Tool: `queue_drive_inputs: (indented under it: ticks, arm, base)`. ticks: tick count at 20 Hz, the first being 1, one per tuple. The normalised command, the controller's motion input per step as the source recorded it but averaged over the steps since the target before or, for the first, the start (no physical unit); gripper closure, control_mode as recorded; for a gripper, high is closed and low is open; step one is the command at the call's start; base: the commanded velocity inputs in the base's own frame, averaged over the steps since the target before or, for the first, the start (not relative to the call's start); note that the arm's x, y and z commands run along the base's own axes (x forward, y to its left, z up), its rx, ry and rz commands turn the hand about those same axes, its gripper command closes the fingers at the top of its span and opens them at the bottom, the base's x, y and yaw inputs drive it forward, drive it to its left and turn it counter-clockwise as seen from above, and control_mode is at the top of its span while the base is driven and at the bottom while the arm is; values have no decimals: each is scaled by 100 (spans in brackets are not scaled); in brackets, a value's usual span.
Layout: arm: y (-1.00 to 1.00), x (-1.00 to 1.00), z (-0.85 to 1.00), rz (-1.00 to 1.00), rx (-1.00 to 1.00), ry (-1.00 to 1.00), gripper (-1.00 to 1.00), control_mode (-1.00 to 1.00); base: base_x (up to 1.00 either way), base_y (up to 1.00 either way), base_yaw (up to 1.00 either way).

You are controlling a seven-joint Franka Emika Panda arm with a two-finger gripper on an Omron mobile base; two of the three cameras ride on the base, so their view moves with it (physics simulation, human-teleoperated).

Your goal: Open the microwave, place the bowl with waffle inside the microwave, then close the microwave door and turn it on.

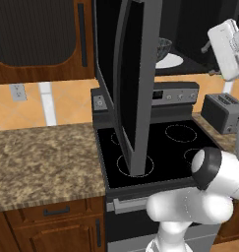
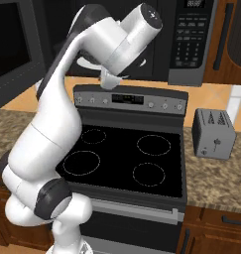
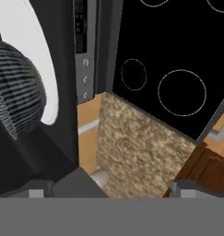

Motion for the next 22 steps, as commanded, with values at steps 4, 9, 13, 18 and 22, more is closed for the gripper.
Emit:
queue_drive_inputs:
  ticks: [4, 9, 13, 18, 22]
  arm:
    - [0, -100, -32, 18, -3, 0, -100, -100]
    - [14, -100, -39, 22, -10, 0, 100, -100]
    - [17, -35, -15, 11, -7, 2, 100, -100]
    - [1, -8, 0, 0, 0, 0, 100, -100]
    - [33, -88, 0, -2, -1, -18, 100, -100]
  base:
    - [0, 0, 0]
    - [0, 0, 0]
    - [0, 0, 0]
    - [0, 0, 0]
    - [0, 0, 0]
